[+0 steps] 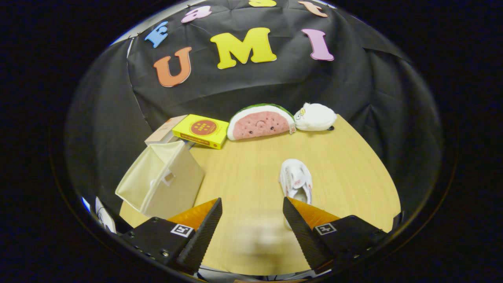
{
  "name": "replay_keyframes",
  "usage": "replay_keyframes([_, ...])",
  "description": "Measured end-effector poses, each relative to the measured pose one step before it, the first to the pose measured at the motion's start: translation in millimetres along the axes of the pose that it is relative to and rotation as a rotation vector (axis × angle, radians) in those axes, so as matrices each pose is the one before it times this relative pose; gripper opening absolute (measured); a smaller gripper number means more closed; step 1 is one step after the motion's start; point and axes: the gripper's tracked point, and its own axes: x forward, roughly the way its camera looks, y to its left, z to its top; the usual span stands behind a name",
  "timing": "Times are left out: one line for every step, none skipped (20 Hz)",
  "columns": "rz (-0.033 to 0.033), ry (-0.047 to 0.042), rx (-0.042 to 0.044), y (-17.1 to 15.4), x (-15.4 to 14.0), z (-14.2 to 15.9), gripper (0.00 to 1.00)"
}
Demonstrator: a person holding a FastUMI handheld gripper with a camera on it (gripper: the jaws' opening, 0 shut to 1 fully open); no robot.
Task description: Open the storage box then place both shoes into the box .Put the left shoe in first, then the right shoe, with the right side of both shoes facing outward in a uniform manner.
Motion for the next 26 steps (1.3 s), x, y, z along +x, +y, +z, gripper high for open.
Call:
replay_keyframes([-0.01356,0.01886,-0.00208,-14.22,2.62,-2.64,0.96])
replay_keyframes([-0.00443,0.01396,0.00229,-14.98,5.62,-0.18,0.96])
replay_keyframes([-0.00157,0.01418,0.00240,-10.42,4.36,-0.80,0.96])
replay_keyframes([-0.00591,0.02011,0.00064,-13.49,6.67,-2.63,0.96])
replay_keyframes([-0.00522,0.01876,0.00007,-10.43,7.72,-1.69,0.96])
replay_keyframes([-0.00110,0.01741,0.00522,-9.81,5.85,-0.73,0.96])
replay_keyframes([0.00211,0.01413,0.00883,-7.87,5.75,1.04,0.96])
replay_keyframes([-0.00237,0.01018,0.01006,-7.66,6.15,1.27,0.96])
replay_keyframes([-0.00994,0.01273,0.00642,-7.21,8.00,0.55,0.96])
replay_keyframes([-0.00052,0.01661,-0.00060,-3.74,7.50,-0.09,0.96])
replay_keyframes([0.00125,0.01880,-0.00323,-2.49,6.69,-1.25,0.96])
replay_keyframes([-0.00493,0.01820,-0.00511,-2.47,9.07,-0.43,0.95])
replay_keyframes([-0.00122,0.01746,-0.00412,-1.57,7.90,-0.49,0.95])
replay_keyframes([-0.01573,0.01569,-0.00184,-5.42,8.26,-0.60,0.94])
replay_keyframes([-0.01062,0.01716,0.00410,-3.28,7.76,-0.57,0.94])
replay_keyframes([-0.00433,0.01633,0.00588,-2.06,7.34,0.22,0.91])
replay_keyframes([-0.01247,0.01234,0.00725,-3.12,8.52,1.34,0.88])
replay_keyframes([-0.00310,0.01067,0.00430,-0.97,6.65,1.15,0.84])
replay_keyframes([-0.00317,0.01084,-0.00598,1.19,4.18,0.47,0.83])
replay_keyframes([-0.01397,0.01350,-0.00803,-0.67,6.83,0.79,0.83])
replay_keyframes([-0.01092,0.01016,-0.01440,1.11,3.09,1.31,0.82])
replay_keyframes([-0.00903,0.01034,-0.01640,1.34,4.08,2.65,0.80])
replay_keyframes([0.00351,0.01510,-0.01533,4.02,3.01,0.63,0.70])
replay_keyframes([0.00177,0.01502,-0.01804,3.36,2.59,0.36,0.61])
replay_keyframes([0.00038,0.01497,-0.01287,2.34,3.21,-0.07,0.51])
replay_keyframes([0.01367,0.00756,-0.00382,3.81,4.39,-0.86,0.44])
